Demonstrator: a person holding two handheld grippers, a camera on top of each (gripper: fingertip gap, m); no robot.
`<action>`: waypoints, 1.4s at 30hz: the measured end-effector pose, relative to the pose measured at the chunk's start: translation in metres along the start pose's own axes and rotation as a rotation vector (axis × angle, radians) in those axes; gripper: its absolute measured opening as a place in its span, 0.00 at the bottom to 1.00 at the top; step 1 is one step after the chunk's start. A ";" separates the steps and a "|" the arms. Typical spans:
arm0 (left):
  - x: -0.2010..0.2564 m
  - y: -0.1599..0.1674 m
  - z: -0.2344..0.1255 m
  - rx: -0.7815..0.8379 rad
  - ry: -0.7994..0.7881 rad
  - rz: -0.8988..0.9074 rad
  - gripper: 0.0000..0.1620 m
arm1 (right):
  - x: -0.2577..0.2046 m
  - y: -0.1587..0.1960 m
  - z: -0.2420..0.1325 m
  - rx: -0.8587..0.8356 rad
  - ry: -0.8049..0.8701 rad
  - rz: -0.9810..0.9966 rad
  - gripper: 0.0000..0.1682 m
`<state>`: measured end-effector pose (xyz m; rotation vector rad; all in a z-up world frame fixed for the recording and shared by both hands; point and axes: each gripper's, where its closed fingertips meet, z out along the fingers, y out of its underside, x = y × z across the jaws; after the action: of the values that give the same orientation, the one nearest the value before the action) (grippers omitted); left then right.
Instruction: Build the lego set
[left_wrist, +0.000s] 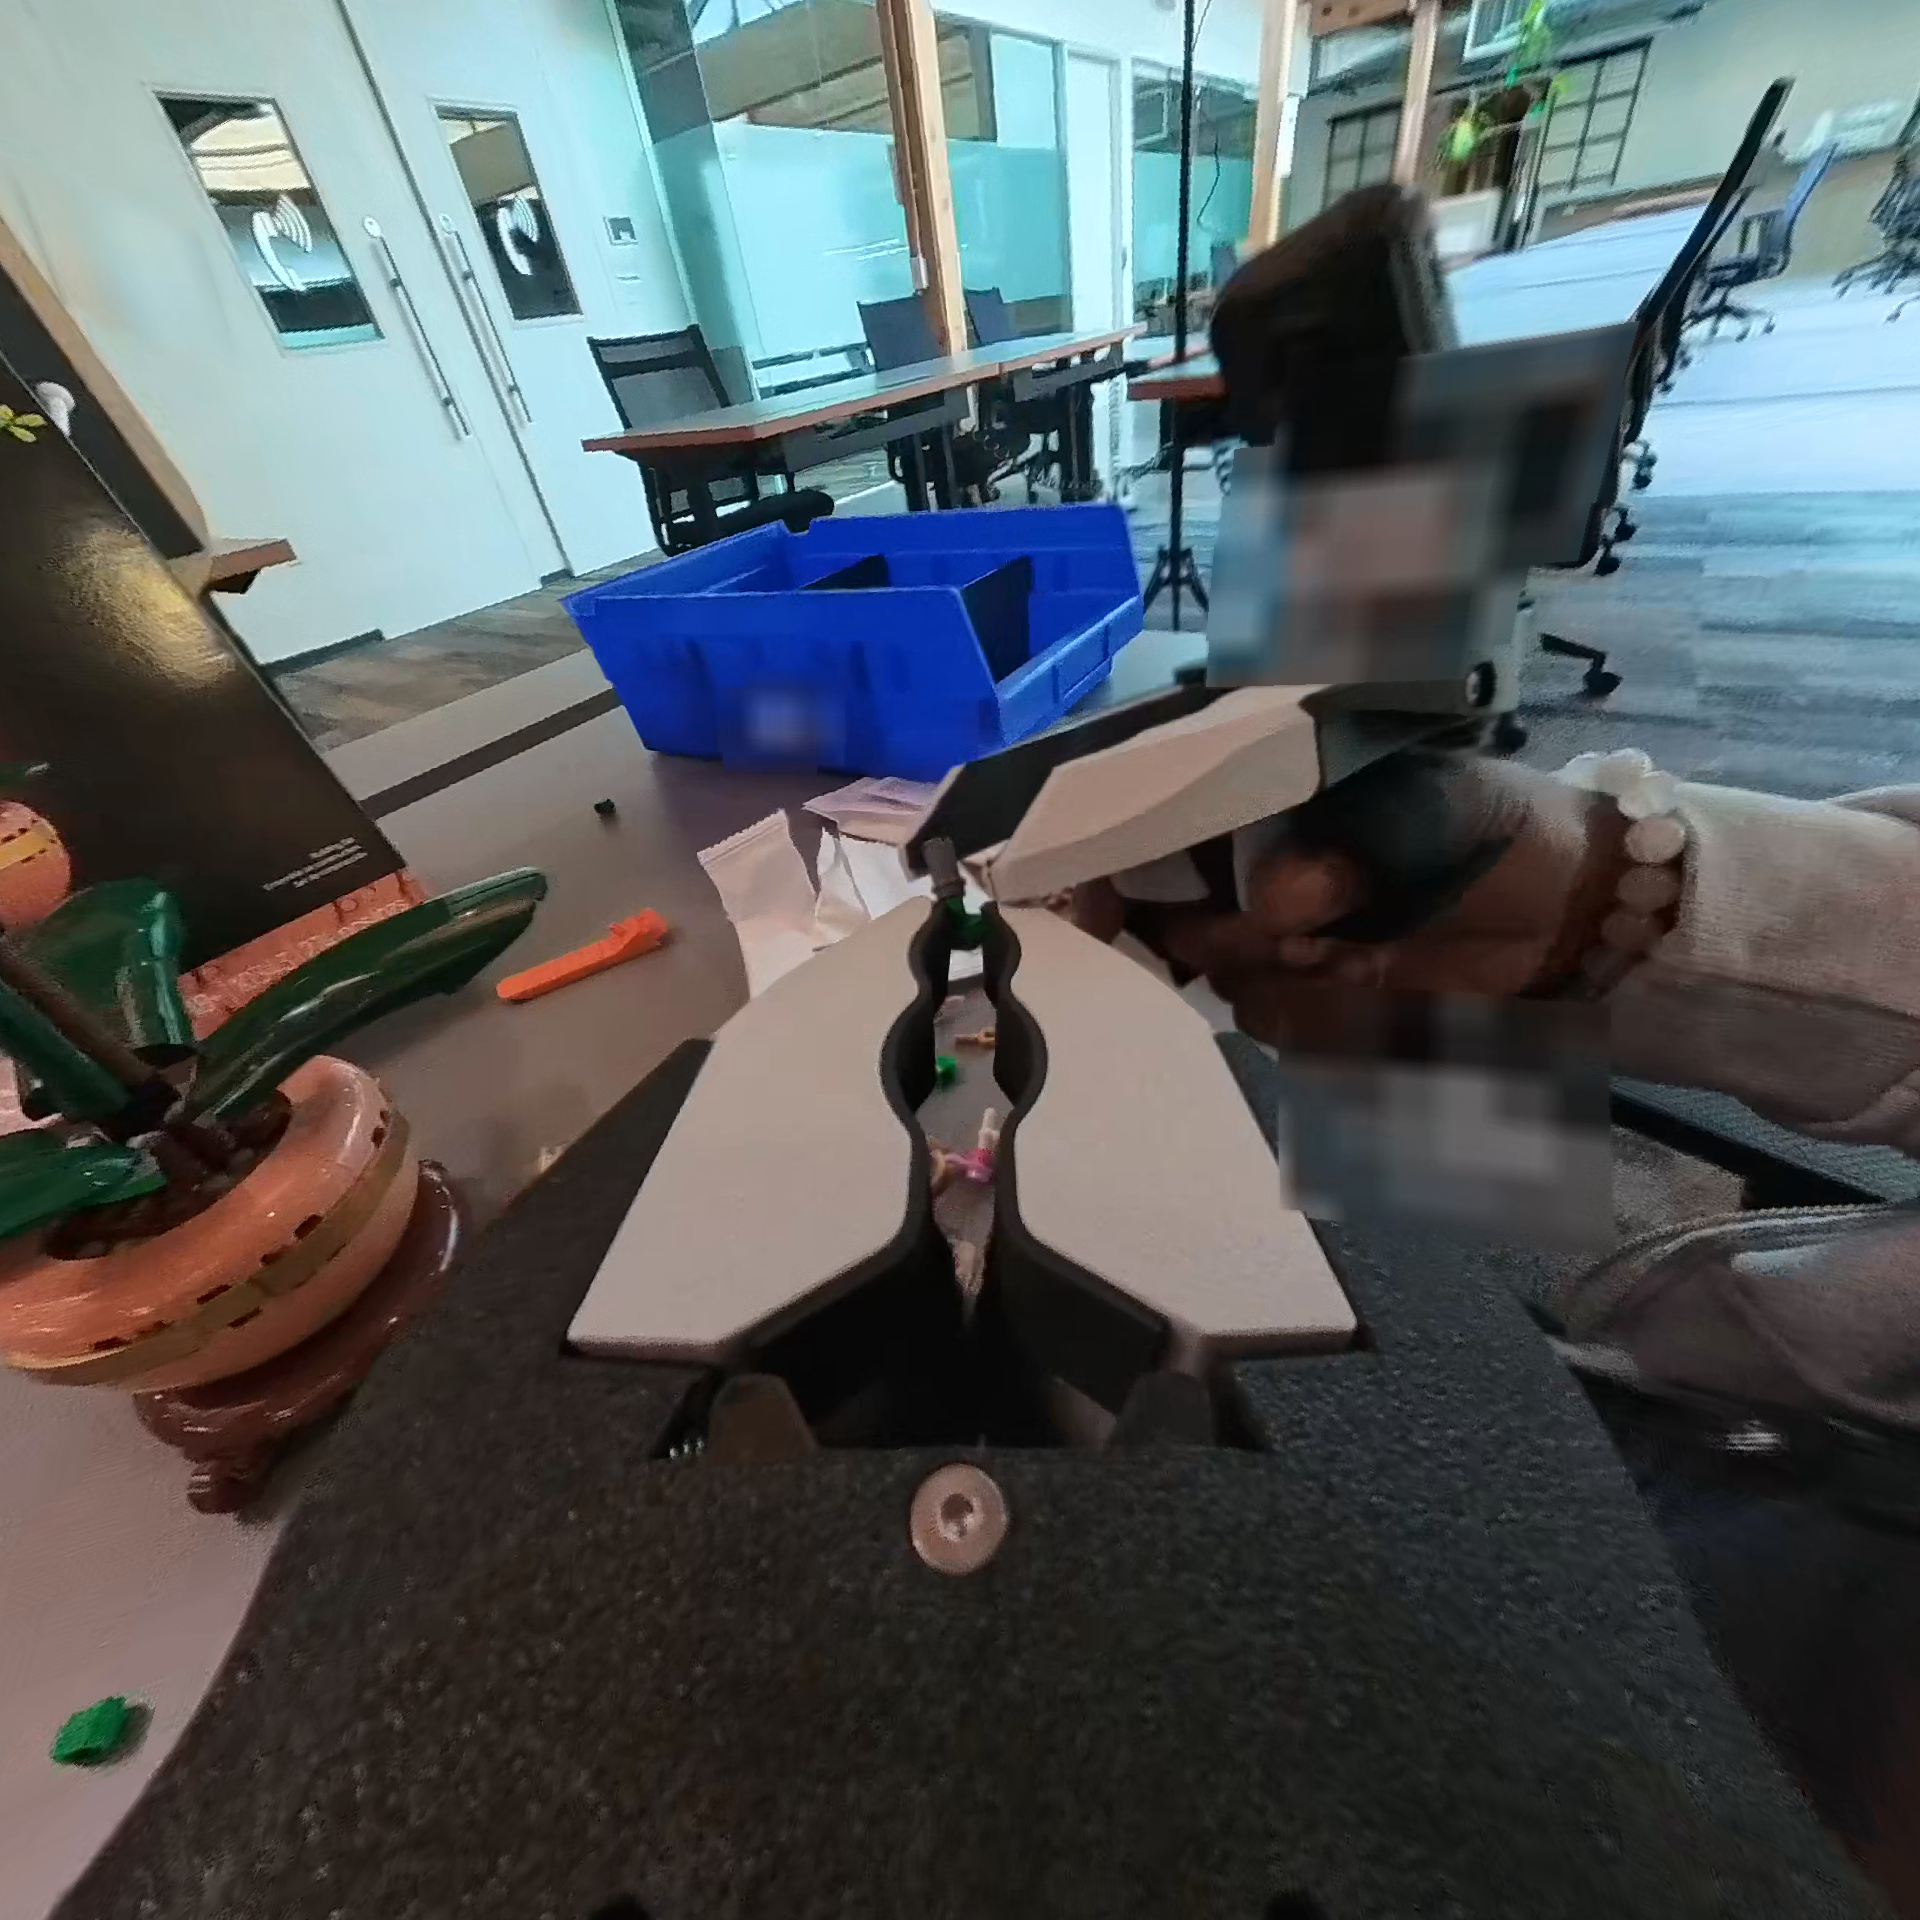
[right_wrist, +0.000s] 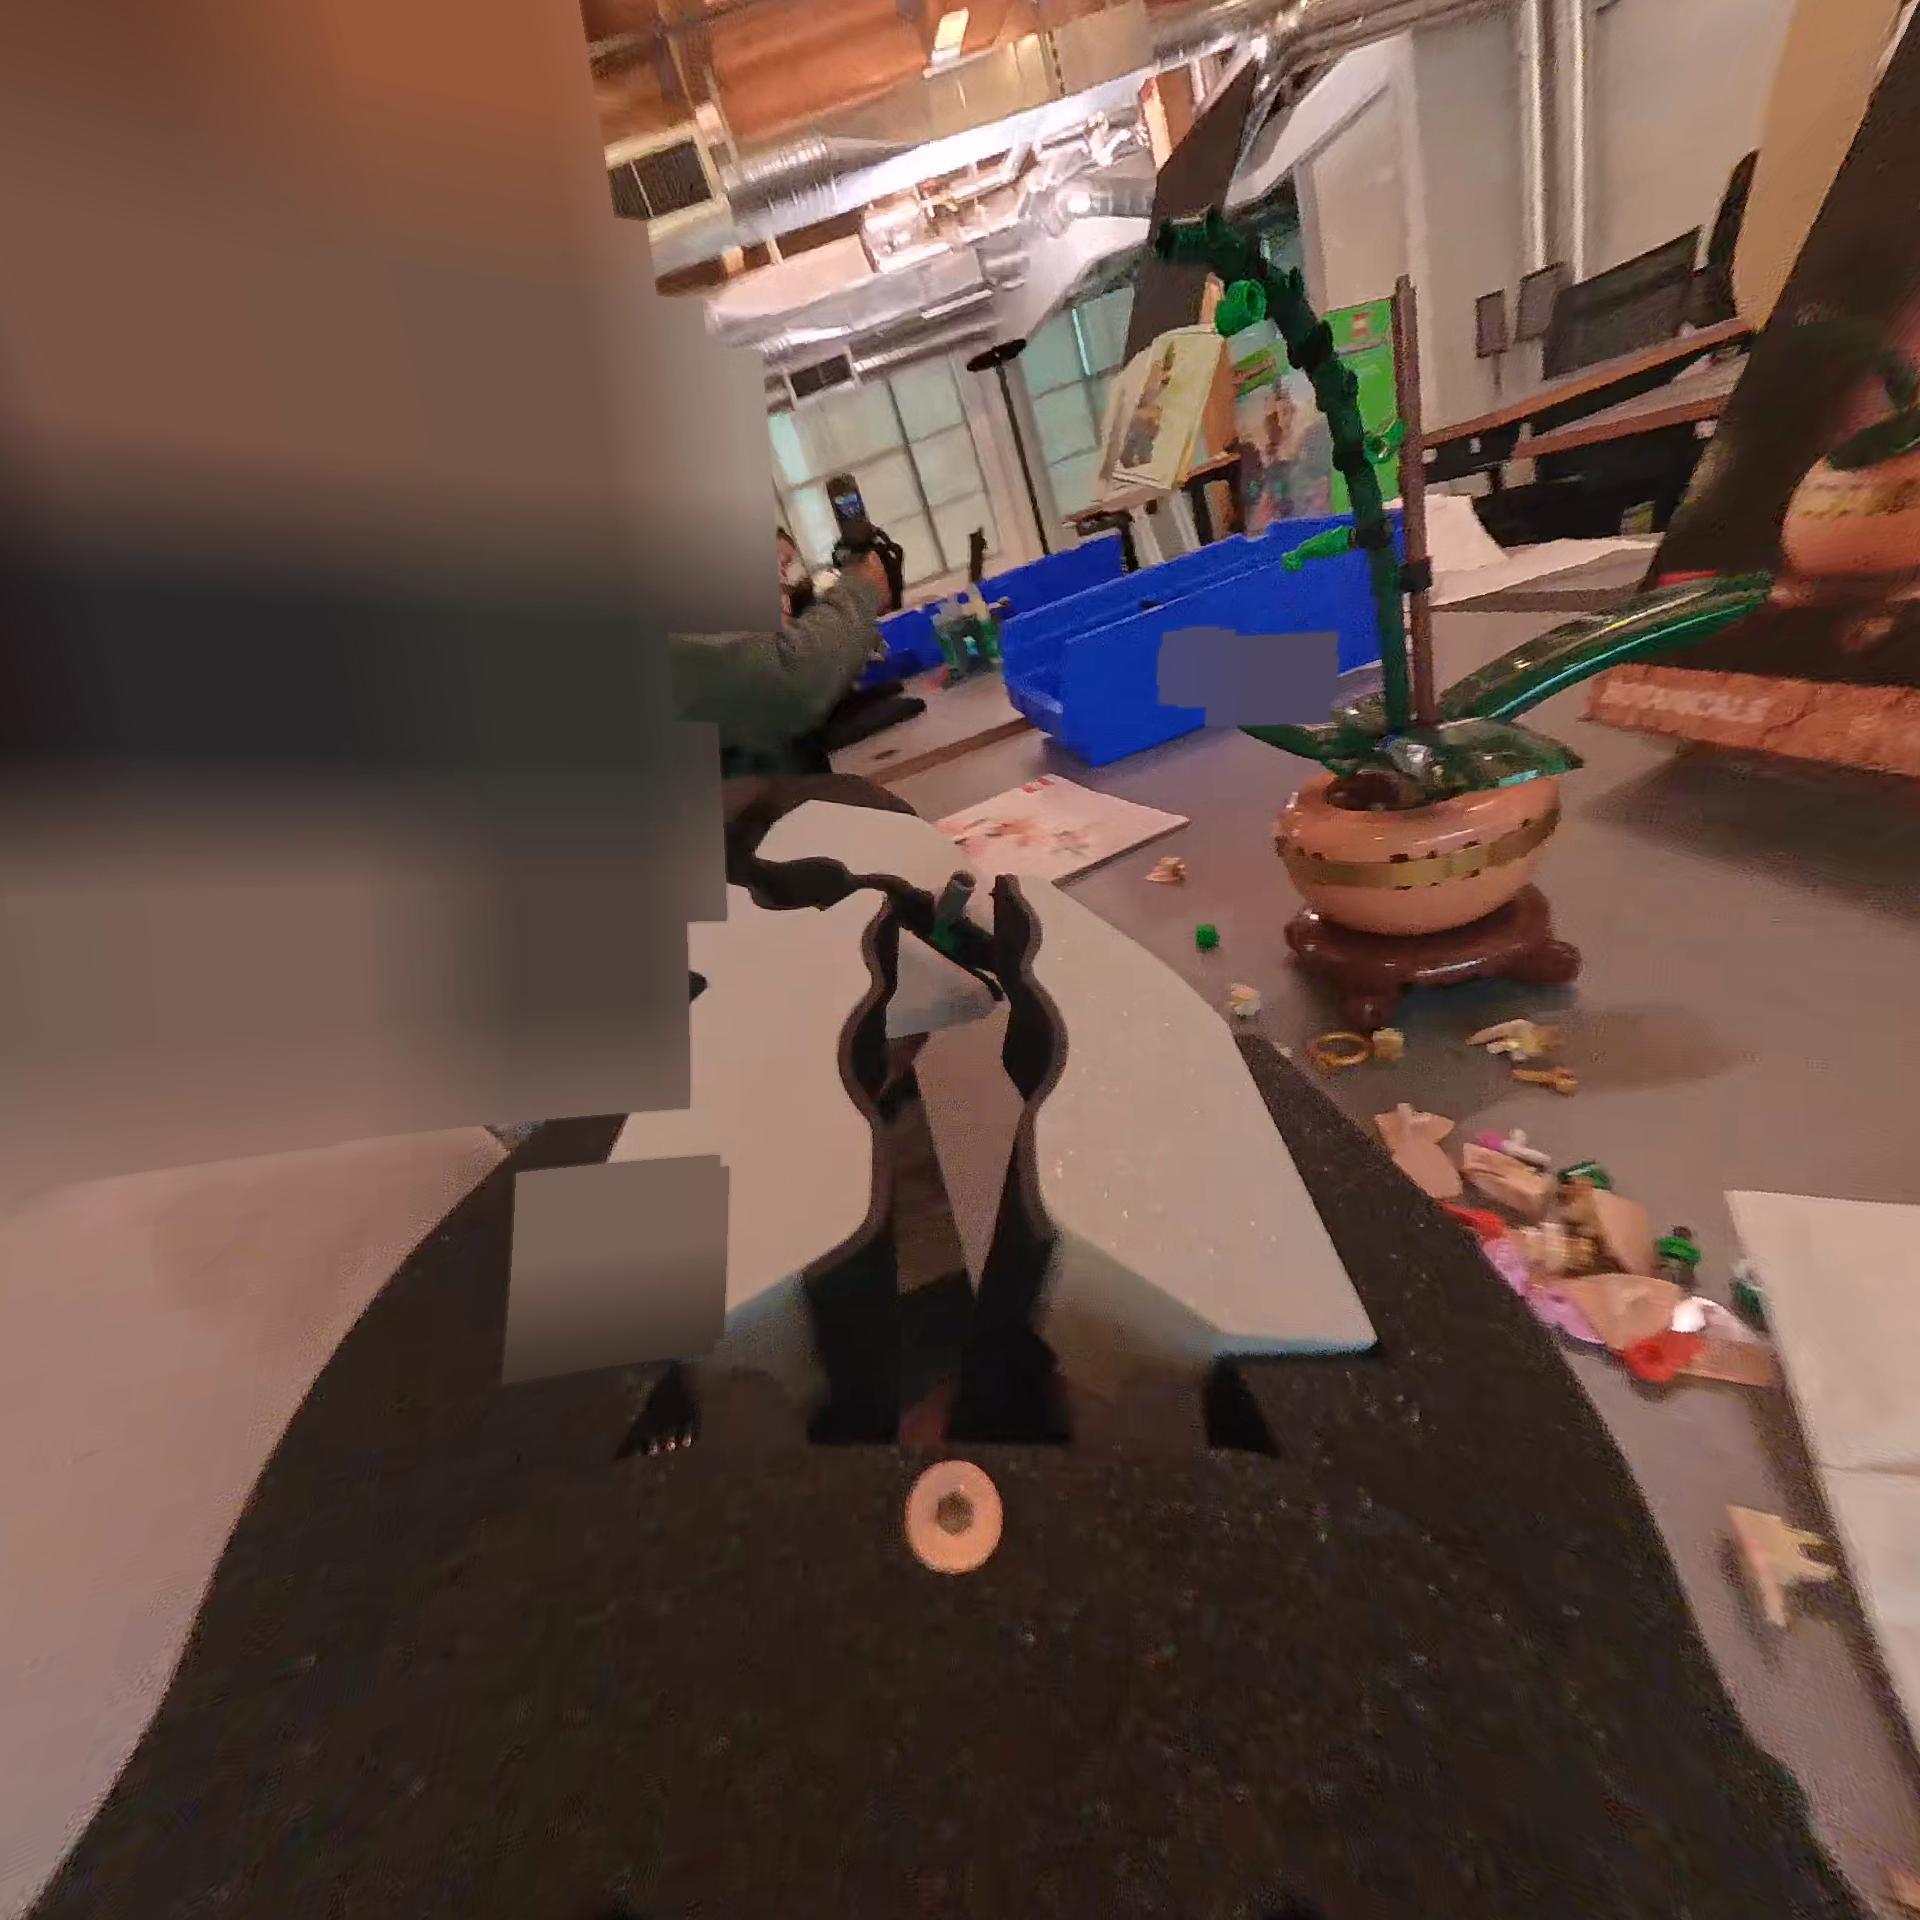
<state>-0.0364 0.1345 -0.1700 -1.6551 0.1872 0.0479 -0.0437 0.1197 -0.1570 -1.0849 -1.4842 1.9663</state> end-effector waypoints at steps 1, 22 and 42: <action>0.000 0.002 0.001 -0.023 -0.013 0.030 0.03 | 0.003 0.001 -0.002 -0.035 0.045 -0.074 0.10; 0.017 0.046 0.034 -0.318 -0.004 0.616 0.03 | 0.032 0.034 -0.041 -0.599 0.353 -0.628 0.12; 0.029 0.062 0.043 -0.319 0.077 0.771 0.03 | 0.037 0.062 -0.058 -0.746 0.414 -0.455 0.04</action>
<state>-0.0139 0.1695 -0.2391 -1.8108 0.9058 0.6231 -0.0128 0.1619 -0.2336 -1.1885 -2.0316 0.8176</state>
